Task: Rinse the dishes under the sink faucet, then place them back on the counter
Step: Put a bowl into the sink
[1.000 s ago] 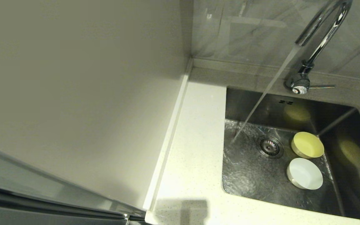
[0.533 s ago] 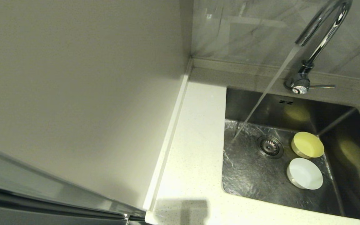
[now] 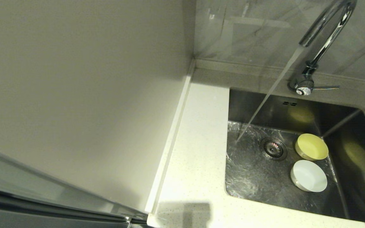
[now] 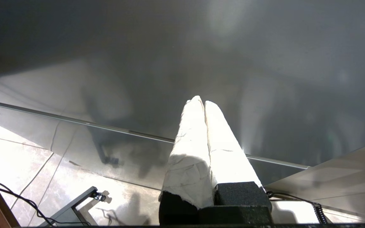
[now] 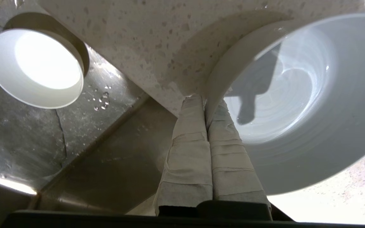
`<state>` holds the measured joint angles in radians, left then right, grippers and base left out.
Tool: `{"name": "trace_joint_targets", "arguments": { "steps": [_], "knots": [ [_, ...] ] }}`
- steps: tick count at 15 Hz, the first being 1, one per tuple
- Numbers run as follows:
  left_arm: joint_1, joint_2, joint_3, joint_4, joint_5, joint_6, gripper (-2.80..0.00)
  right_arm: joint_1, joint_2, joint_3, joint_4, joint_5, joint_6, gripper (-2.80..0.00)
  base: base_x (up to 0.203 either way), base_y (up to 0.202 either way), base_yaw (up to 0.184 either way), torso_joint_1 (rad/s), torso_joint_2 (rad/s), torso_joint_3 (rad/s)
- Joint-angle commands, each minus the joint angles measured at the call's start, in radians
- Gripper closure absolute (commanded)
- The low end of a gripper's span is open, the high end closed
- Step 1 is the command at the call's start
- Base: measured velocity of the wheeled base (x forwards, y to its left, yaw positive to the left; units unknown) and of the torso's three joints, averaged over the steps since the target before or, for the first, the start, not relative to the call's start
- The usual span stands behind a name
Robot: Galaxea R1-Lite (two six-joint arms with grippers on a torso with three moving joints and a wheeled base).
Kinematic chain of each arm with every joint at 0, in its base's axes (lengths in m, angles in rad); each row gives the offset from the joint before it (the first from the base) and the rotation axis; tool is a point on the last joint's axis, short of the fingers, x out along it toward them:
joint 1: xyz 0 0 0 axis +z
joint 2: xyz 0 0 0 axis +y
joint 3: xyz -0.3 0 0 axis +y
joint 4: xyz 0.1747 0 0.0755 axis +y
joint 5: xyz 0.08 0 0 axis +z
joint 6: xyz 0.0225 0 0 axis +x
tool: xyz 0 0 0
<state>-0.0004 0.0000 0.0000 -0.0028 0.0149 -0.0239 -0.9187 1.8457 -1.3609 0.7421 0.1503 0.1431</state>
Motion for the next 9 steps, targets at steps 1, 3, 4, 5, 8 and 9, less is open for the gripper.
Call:
{"name": "trace_joint_targets", "arguments": {
  "steps": [1,3,4,5,8,9],
  "knots": [
    [-0.001,-0.003,0.0,0.0,0.0,-0.001,0.0,0.0,0.001,0.005,0.005,0.002,0.0,0.0,0.0,0.0,0.0,0.0,0.0,0.0],
    [-0.001,-0.003,0.0,0.0,0.0,-0.001,0.0,0.0,0.0,0.01,0.005,0.002,0.0,0.0,0.0,0.0,0.0,0.0,0.0,0.0],
    [-0.001,-0.003,0.0,0.0,0.001,-0.001,0.0,0.001,-0.002,0.011,0.005,0.003,0.0,0.0,0.0,0.0,0.0,0.0,0.0,0.0],
    [0.0,-0.003,0.0,0.0,0.0,-0.001,0.0,0.008,-0.014,0.013,0.006,0.004,0.0,0.0,0.0,0.0,0.0,0.0,0.0,0.0],
    [0.0,-0.003,0.0,0.0,0.002,-0.001,0.0,0.05,-0.086,0.044,0.006,0.021,-0.015,0.0,0.0,0.0,0.0,0.0,0.0,0.0],
    [0.0,-0.003,0.0,0.0,0.001,0.0,0.0,0.076,-0.114,0.051,0.008,0.023,-0.018,0.0,0.0,0.0,0.0,0.0,0.0,0.0]
  ]
}}
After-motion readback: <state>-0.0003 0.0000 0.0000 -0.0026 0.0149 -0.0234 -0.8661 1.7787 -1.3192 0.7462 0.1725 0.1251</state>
